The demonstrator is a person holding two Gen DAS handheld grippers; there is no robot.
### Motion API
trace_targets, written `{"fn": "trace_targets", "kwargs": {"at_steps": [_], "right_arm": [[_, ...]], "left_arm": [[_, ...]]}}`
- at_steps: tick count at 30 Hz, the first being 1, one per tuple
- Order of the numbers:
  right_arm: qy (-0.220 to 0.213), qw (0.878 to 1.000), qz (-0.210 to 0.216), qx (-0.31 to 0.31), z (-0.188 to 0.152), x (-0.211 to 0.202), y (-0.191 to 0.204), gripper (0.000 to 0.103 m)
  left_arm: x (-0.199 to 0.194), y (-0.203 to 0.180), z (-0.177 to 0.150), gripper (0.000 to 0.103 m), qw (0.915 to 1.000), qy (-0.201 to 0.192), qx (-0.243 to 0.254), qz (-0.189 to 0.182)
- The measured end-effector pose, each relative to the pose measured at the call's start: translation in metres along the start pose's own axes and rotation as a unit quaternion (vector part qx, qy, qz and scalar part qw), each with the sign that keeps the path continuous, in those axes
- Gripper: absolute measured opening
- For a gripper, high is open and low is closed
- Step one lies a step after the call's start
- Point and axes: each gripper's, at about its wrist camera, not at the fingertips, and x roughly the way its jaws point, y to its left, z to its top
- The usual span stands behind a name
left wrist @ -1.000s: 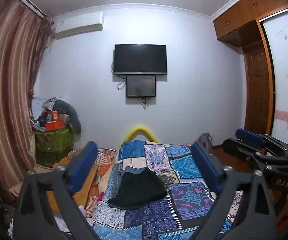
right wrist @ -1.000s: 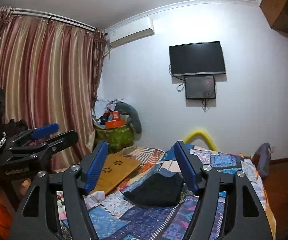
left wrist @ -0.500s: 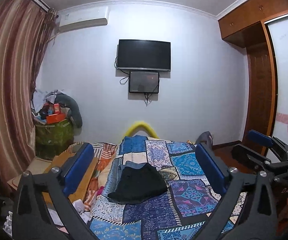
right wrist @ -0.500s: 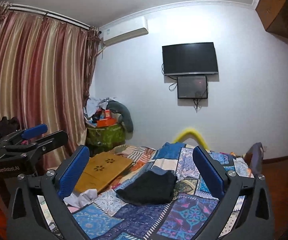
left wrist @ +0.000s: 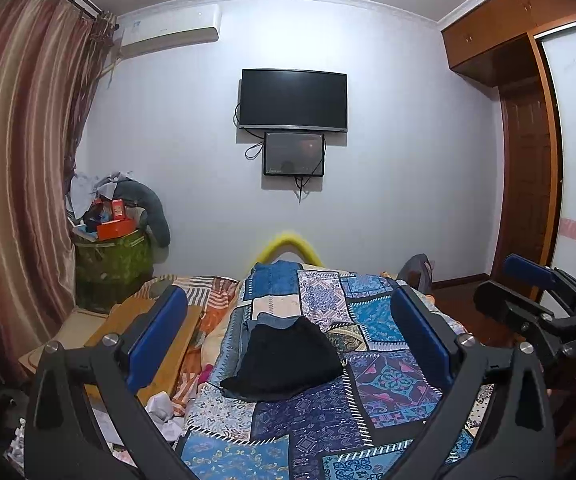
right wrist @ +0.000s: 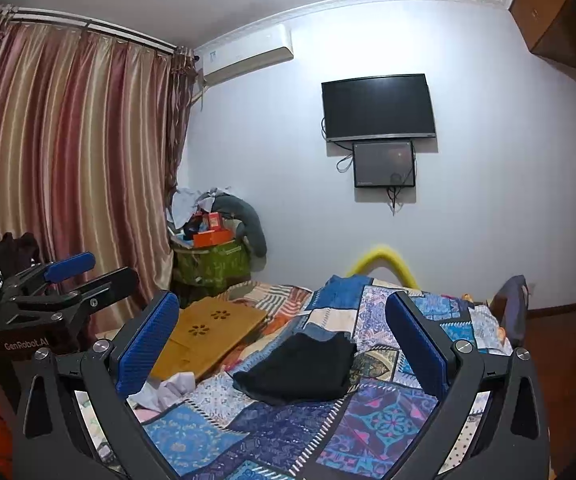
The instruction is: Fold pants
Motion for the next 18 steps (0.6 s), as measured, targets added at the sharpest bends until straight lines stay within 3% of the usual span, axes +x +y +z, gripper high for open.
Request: {"fn": "trace_targets", "kwargs": {"at_steps": [18], "right_arm": [[0.008, 1.000, -0.010, -0.001, 0.0031, -0.0005, -0.0005, 0.103]], "left_arm": [[0.0056, -0.0025, -0.0049, 0.103, 1.0000, 0.004, 0.008, -0.004]]}}
